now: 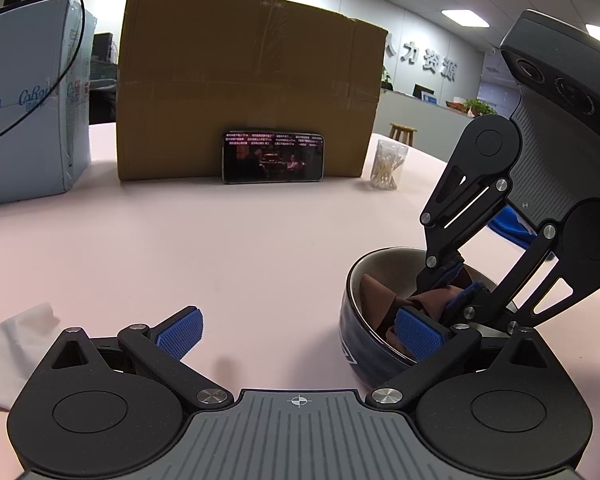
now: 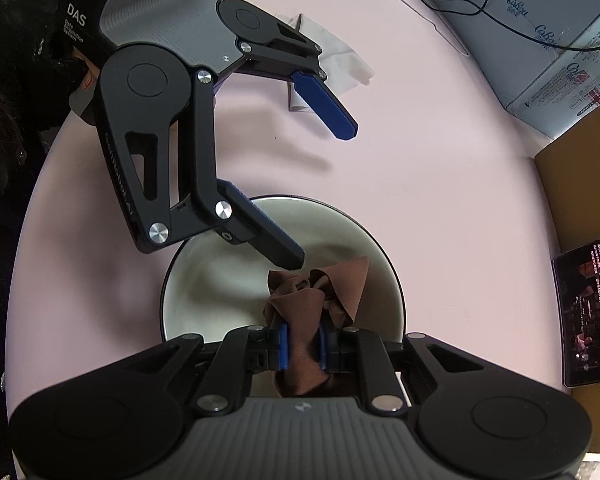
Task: Clean bowl
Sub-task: 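Keep wiping the bowl interior with the cloth in the right tool, then lift the brown cloth out of the bowl with the right tool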
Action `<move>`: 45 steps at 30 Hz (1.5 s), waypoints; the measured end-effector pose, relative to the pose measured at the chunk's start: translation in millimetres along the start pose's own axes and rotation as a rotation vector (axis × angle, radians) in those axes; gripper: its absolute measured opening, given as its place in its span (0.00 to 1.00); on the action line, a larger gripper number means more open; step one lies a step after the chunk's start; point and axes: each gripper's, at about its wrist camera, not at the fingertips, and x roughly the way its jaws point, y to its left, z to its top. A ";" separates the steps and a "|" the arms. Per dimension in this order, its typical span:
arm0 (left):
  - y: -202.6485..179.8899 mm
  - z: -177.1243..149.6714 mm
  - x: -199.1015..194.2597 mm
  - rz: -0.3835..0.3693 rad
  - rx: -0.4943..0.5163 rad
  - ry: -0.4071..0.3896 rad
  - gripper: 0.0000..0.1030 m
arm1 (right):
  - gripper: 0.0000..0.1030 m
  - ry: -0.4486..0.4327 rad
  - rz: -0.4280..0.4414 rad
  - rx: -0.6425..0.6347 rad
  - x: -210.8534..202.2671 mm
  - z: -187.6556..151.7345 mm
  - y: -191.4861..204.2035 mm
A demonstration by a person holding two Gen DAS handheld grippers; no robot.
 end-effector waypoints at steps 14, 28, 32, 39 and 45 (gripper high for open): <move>1.5 0.1 1.5 -0.002 -0.002 0.000 1.00 | 0.16 0.009 -0.051 0.010 3.5 -0.4 -4.1; 1.7 -0.4 0.8 -0.003 -0.003 0.002 1.00 | 0.16 -0.021 -0.008 0.034 -0.7 -4.0 -1.2; 2.3 -0.3 1.0 -0.003 -0.004 0.004 1.00 | 0.16 -0.076 -0.022 0.085 0.1 -8.0 -2.3; 2.8 0.2 1.8 -0.003 -0.003 0.007 1.00 | 0.16 -0.170 -0.111 0.212 -2.7 -22.4 7.6; 1.3 0.1 -0.2 0.004 0.003 -0.002 1.00 | 0.16 -0.271 -0.211 0.346 -12.2 -42.9 19.2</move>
